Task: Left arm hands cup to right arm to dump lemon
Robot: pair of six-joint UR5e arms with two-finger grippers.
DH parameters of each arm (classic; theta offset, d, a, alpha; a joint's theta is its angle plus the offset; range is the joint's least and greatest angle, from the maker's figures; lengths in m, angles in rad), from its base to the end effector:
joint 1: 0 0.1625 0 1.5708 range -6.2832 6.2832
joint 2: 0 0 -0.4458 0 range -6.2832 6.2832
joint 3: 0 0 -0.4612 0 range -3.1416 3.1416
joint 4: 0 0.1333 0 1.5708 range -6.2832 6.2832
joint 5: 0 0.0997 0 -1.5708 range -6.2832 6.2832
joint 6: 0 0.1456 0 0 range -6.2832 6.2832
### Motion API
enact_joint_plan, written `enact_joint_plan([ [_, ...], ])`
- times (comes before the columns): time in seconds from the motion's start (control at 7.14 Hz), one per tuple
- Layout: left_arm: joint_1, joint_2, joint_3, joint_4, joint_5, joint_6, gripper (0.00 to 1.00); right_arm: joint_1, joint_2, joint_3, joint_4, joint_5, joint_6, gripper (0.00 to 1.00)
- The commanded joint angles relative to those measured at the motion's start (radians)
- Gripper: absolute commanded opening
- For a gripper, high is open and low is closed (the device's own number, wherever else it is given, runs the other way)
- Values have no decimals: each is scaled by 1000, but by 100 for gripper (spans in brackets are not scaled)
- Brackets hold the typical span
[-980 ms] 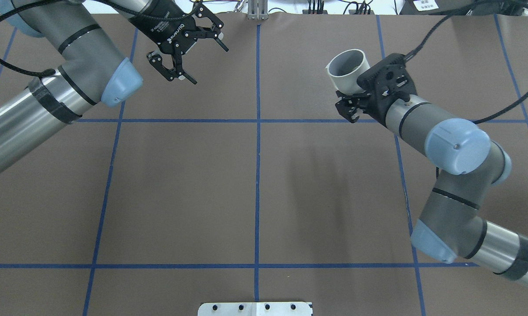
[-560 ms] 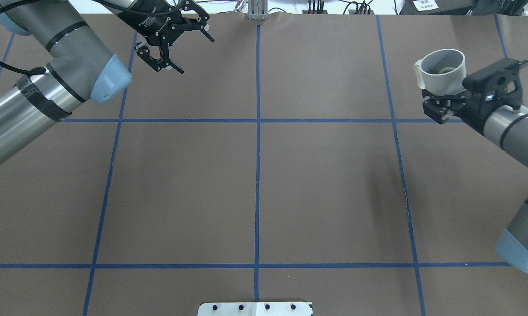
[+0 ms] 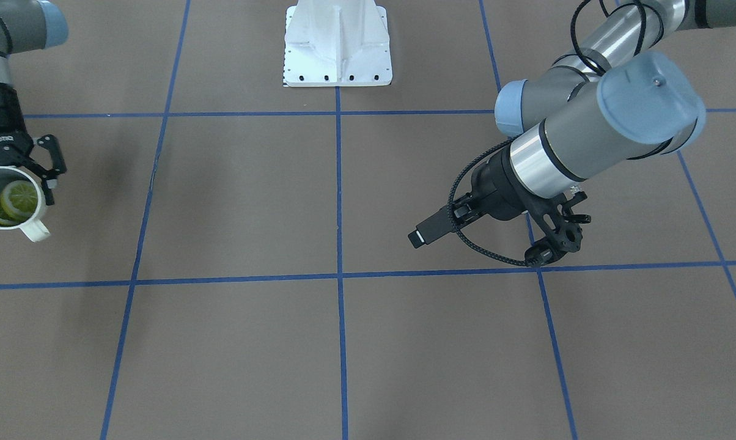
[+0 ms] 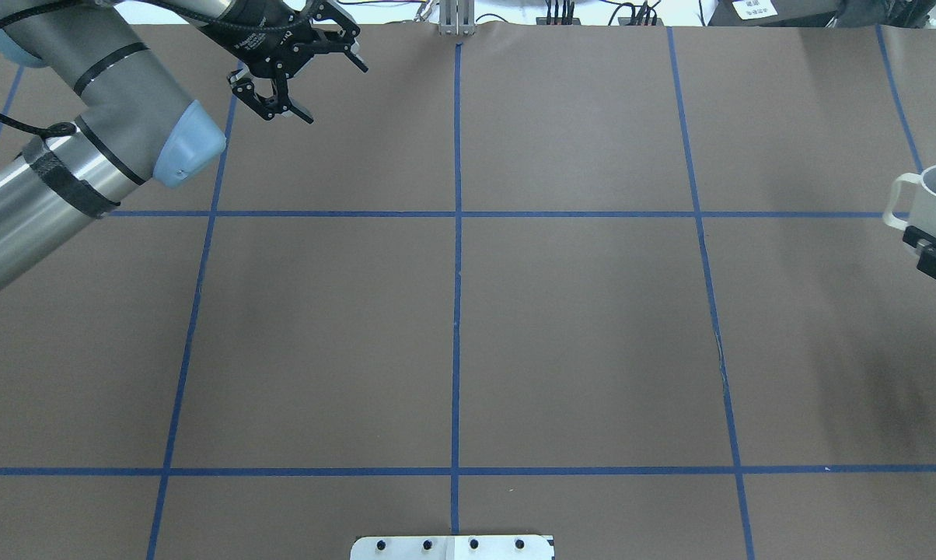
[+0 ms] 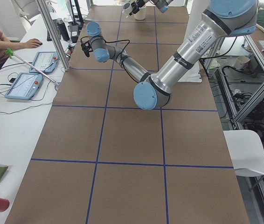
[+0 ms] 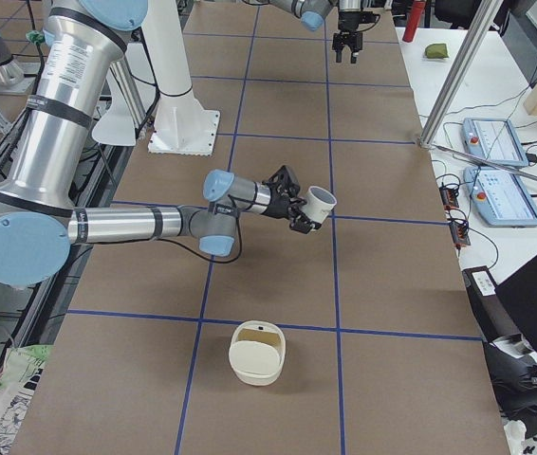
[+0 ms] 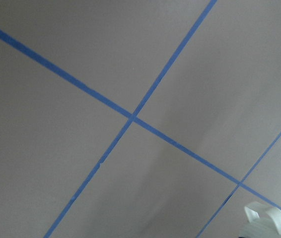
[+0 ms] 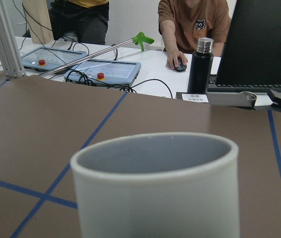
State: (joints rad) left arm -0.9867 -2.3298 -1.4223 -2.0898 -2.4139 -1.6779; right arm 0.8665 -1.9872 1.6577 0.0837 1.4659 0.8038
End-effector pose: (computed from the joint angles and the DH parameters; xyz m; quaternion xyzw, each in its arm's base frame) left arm 0.4288 -0.6933 0.1728 -0.1048 0.5890 -0.2138 0.7722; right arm -0.1593 -0.4168 0.6580 0.4760 -0.3904 0.0714 0.7848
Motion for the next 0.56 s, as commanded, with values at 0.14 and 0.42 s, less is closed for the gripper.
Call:
enact_joint_plan([
  [0.14,2,1,-3,0,4,9,100,376,-18,-278,327,470,153,14],
  [0.42,-3,1,-3,0,4,9,100,531,-31,-327,379,638,231,16],
])
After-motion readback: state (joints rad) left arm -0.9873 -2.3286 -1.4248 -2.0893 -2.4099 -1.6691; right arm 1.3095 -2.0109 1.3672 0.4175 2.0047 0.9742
